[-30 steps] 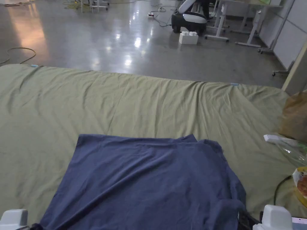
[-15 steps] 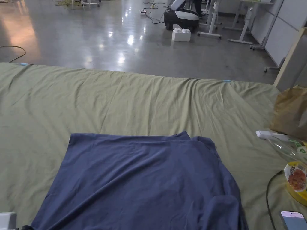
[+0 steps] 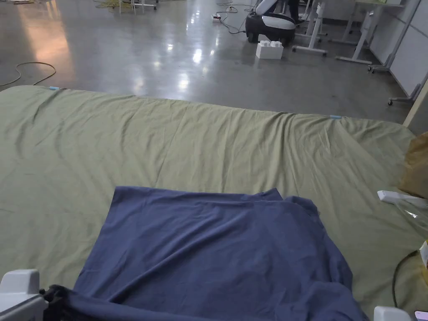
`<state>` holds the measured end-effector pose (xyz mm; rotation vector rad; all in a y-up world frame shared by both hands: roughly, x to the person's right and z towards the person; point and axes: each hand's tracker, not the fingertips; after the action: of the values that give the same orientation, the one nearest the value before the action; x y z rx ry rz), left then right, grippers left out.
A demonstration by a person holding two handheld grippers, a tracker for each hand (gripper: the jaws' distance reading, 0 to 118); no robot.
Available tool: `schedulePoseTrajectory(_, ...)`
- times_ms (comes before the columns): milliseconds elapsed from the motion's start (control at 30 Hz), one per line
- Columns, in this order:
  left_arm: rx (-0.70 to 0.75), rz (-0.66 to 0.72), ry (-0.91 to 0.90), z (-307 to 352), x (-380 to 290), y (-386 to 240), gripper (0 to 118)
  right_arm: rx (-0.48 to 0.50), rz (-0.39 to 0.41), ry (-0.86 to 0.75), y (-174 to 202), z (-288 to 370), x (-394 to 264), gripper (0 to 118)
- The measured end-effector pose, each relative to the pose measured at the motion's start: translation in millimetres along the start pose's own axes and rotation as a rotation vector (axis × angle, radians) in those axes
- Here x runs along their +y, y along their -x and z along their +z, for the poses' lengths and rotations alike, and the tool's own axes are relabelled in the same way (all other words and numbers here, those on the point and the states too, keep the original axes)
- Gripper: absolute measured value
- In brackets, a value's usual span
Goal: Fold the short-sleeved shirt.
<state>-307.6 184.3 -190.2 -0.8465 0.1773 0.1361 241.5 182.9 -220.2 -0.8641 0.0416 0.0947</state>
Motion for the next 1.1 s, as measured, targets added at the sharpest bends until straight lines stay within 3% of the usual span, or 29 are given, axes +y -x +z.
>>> schedulePoseTrajectory(467,0.019,0.005,-0.093,-70.1,96.2,-15.0,5,0.008,-0.048,-0.094,-0.8,-73.3,101.3,9)
schedulePoseTrajectory(867,0.028,-0.048,0.014,-125.8,105.1,-36.4,5,-0.037,-0.033,-0.016,-4.1,-145.3,104.9,12)
schedulePoseTrajectory(967,0.024,-0.027,0.003,-118.8,105.0,-36.8,17,-0.056,-0.017,-0.033,1.9,-136.6,102.8,41)
schedulePoseTrajectory(1033,0.024,-0.026,-0.021,-109.7,103.9,-38.0,45,-0.059,-0.009,-0.066,2.6,-127.5,102.3,66)
schedulePoseTrajectory(1100,0.011,-0.03,-0.053,-98.3,103.8,-38.6,60,-0.056,-0.016,-0.134,6.4,-112.8,103.3,72)
